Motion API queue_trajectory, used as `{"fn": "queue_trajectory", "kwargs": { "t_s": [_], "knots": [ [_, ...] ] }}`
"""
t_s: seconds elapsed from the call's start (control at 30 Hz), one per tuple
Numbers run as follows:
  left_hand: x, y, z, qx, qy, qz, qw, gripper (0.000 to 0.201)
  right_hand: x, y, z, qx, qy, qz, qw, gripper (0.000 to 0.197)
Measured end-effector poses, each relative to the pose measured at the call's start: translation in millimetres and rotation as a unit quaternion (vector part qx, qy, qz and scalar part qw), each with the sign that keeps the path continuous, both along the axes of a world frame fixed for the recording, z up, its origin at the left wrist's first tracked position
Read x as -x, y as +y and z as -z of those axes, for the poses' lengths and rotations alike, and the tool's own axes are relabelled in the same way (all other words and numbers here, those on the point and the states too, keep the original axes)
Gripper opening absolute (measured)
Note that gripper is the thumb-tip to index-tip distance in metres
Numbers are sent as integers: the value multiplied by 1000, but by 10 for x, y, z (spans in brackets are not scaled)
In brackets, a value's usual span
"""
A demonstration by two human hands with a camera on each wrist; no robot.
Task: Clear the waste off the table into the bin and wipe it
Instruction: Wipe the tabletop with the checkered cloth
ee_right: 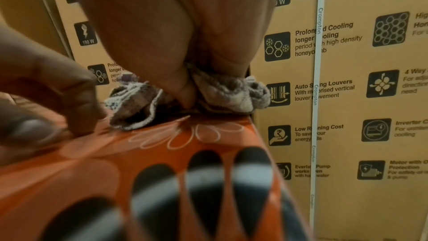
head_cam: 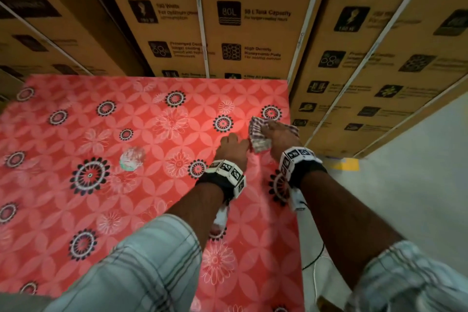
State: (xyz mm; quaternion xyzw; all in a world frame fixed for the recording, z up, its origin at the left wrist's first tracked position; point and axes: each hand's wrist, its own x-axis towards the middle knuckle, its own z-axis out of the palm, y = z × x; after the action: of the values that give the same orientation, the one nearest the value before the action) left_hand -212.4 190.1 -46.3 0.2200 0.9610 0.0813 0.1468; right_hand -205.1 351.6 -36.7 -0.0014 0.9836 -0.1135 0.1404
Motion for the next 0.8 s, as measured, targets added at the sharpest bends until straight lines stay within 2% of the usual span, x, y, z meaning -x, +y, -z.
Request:
{"fn": "queue_trajectory", "kwargs": {
  "t_s": [0.07,0.13,0.23,0.33,0.47,0.57,0.67,0.8],
  "knots": [
    [120,44,-33,-16,-37,-18,999,41,-155,1,52,7,13,-5,1000,66],
    [202,79,-48,-8,-78,-27,997,51,-387,-14,105,41,66,-34,996,59],
    [258,126,-20,20,-70,-14,997,67,-520,-4,140,60,88,-60,992,52],
    [288,144,-9,21,-26,8,999,68,-187,91,126,62,71,-29,995,57],
    [458,139,-5,50,-26,36,998,81,596,332,117,2,57,6,998,66],
    [565,87,10,41,-37,34,998,75,974,407,27,-9,25,1,1000,64],
    [699,47,-4,27,-47,42,998,69,830,336,-17,-18,35,9,999,57],
    [933,123,-65,52,-48,53,996,91,561,278,95,18,38,6,999,57]
  ]
}}
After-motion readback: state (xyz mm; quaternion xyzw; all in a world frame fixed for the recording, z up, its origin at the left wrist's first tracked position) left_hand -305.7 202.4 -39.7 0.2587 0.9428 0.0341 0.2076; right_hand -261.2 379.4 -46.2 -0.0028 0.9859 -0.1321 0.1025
